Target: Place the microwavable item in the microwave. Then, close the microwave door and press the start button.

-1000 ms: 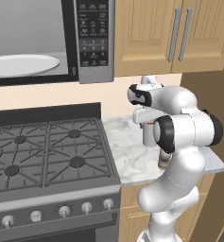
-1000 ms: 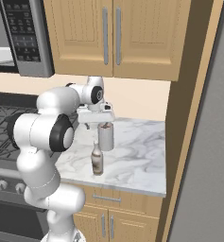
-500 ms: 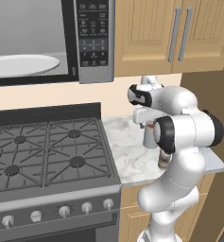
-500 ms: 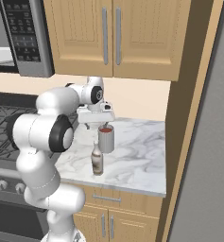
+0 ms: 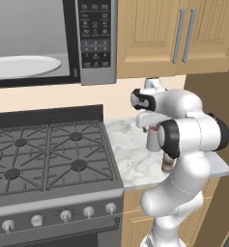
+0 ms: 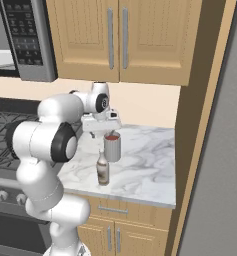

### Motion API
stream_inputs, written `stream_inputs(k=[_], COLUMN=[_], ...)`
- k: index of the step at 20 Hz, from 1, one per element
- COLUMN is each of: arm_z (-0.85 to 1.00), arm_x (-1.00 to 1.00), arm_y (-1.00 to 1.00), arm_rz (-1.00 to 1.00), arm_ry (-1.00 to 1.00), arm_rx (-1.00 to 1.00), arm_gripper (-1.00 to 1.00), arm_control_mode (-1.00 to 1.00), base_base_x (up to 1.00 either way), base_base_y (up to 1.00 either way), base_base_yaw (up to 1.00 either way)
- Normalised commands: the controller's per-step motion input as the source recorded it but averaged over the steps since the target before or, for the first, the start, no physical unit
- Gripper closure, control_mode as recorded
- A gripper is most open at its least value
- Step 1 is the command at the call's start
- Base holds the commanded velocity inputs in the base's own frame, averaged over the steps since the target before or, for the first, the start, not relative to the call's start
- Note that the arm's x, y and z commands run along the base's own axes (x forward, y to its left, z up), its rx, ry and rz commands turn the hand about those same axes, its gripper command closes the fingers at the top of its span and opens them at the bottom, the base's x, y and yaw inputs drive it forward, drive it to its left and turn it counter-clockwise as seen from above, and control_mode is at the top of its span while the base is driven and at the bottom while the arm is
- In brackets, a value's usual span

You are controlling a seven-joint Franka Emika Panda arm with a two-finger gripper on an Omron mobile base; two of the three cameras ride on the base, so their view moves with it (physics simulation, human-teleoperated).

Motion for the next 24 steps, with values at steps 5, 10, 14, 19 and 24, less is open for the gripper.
stream_inputs(k=[5,10,14,19,24], arm_z=[-0.34,-0.36,-0.43,-0.2,0.0], arm_x=[0.21,0.09,0.0,-0.05,-0.12], arm_y=[0.0,0.0,0.0,0.0,0.04], arm_rz=[0.02,0.04,0.05,0.03,0.01], arm_ry=[0.01,0.03,0.06,0.02,-0.05], arm_rx=[0.0,0.0,0.0,0.0,-0.02], arm_gripper=[-1.0,-1.0,1.0,1.0,1.0], arm_control_mode=[-1.0,-1.0,-1.0,-1.0,-1.0], base_base_x=[0.0,0.0,0.0,0.0,0.0], base_base_y=[0.0,0.0,0.0,0.0,0.0], base_base_yaw=[0.0,0.0,0.0,0.0,0.0])
